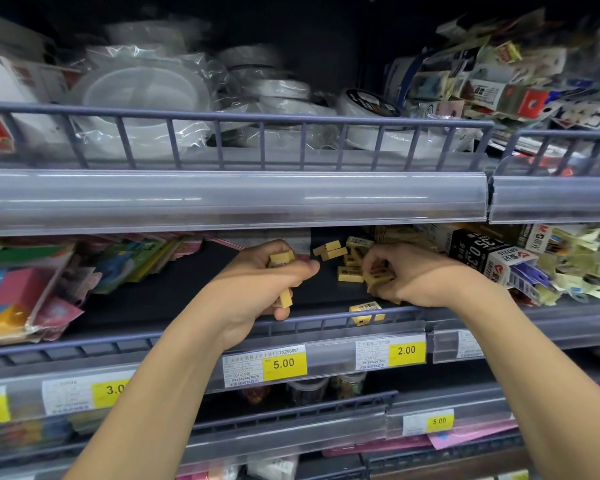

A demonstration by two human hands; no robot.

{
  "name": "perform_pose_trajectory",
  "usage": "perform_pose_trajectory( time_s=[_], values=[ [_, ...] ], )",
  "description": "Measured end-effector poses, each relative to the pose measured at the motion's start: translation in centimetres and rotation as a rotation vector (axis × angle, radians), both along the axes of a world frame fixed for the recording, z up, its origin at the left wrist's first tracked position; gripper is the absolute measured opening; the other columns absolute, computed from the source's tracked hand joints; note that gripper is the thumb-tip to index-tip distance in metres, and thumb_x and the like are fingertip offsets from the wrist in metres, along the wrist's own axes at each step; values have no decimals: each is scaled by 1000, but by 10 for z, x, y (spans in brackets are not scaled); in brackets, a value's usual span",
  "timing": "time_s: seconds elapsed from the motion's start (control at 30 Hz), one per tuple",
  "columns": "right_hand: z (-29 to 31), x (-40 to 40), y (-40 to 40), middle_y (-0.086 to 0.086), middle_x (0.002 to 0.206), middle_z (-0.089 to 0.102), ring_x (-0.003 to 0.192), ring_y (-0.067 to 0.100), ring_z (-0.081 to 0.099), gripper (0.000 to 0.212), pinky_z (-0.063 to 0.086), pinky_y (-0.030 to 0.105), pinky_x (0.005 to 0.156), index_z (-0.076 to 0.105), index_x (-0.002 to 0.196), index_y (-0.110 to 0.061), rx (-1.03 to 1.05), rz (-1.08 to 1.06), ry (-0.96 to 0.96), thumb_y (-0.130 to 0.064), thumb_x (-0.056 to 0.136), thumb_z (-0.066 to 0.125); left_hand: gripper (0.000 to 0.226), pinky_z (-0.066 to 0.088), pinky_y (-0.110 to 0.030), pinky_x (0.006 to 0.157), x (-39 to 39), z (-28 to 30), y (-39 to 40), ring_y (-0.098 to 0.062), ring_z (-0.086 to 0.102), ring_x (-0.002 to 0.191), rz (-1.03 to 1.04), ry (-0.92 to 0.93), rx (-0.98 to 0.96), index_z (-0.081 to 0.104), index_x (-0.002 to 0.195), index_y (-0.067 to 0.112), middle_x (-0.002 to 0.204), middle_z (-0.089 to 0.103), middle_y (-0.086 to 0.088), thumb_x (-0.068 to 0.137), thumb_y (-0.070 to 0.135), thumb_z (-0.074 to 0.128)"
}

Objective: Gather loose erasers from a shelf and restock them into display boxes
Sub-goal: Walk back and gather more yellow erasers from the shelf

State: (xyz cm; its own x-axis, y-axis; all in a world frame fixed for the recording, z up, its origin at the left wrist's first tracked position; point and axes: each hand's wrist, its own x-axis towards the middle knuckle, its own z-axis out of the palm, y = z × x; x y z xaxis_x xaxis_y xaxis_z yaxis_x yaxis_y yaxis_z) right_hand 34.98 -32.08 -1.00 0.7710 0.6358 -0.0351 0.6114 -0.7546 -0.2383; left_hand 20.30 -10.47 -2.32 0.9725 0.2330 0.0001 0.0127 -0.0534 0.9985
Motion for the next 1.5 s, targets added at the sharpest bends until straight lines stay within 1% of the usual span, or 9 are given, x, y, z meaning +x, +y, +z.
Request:
perform_pose_trajectory(
  time_s=[0.23,0.33,0.5,0.77,0.97,1.1,1.2,1.37,1.5],
  values=[
    [-3,4,-2,-25,95,52,79,-3,56,31,43,17,57,56,98,-49,118,9,-19,-33,82,76,24,43,-22,46,0,-1,0,-17,48,56,23,5,-48,70,100,6,63,53,2,90,25,80],
    [-2,-1,0,-17,100,60,87,7,63,28,56,26,73,58,99,-52,271,-28,-68,-39,84,76,9,48,-24,50,1,-2,0,-14,60,60,36,-15,-99,73,97,16,77,62,-4,91,20,79],
    [2,-38,19,-18,94,71,84,4,67,33,54,22,77,64,105,-56,640,80,-18,-45,79,79,29,53,-24,54,-1,0,0,-12,71,72,0,-30,-215,72,113,15,95,73,-6,89,27,80],
    [-4,-71,53,-19,113,69,106,1,61,33,49,27,93,71,113,-32,671,331,-124,-33,82,79,49,62,-27,68,-9,5,2,-15,77,89,-119,-75,-247,67,123,12,105,80,-5,78,28,81],
    [-9,-72,52,-49,98,53,102,-18,50,40,38,4,85,69,119,-41,672,306,-193,-41,80,78,28,58,-23,57,-7,5,-1,-14,74,75,-9,-63,-184,71,111,15,92,79,-4,90,-3,73],
    [-2,-75,42,-28,110,64,89,-1,57,45,46,13,80,64,125,-43,667,334,-126,-37,83,79,27,58,-23,54,-8,6,-2,-18,77,75,31,-98,-205,73,109,15,89,81,-3,89,-4,74],
    [6,-63,24,-21,97,69,77,-1,61,38,45,8,66,66,119,-45,693,154,-39,-35,85,78,19,59,-24,54,-7,5,-1,-25,80,83,61,-87,-215,77,102,12,91,81,-9,90,-2,74],
    [21,-28,-11,-9,122,66,97,11,59,41,42,19,81,63,129,-30,124,-190,24,-36,90,73,15,61,-27,56,-6,3,0,-25,80,84,67,-70,-201,79,98,13,90,81,-9,91,1,73],
    [21,-24,-20,-5,123,66,102,15,61,45,46,23,85,65,127,-32,-32,-216,94,-45,85,75,14,61,-28,57,-4,3,0,-26,80,85,68,-63,-204,80,95,14,91,81,-9,91,2,74]
  ],
)
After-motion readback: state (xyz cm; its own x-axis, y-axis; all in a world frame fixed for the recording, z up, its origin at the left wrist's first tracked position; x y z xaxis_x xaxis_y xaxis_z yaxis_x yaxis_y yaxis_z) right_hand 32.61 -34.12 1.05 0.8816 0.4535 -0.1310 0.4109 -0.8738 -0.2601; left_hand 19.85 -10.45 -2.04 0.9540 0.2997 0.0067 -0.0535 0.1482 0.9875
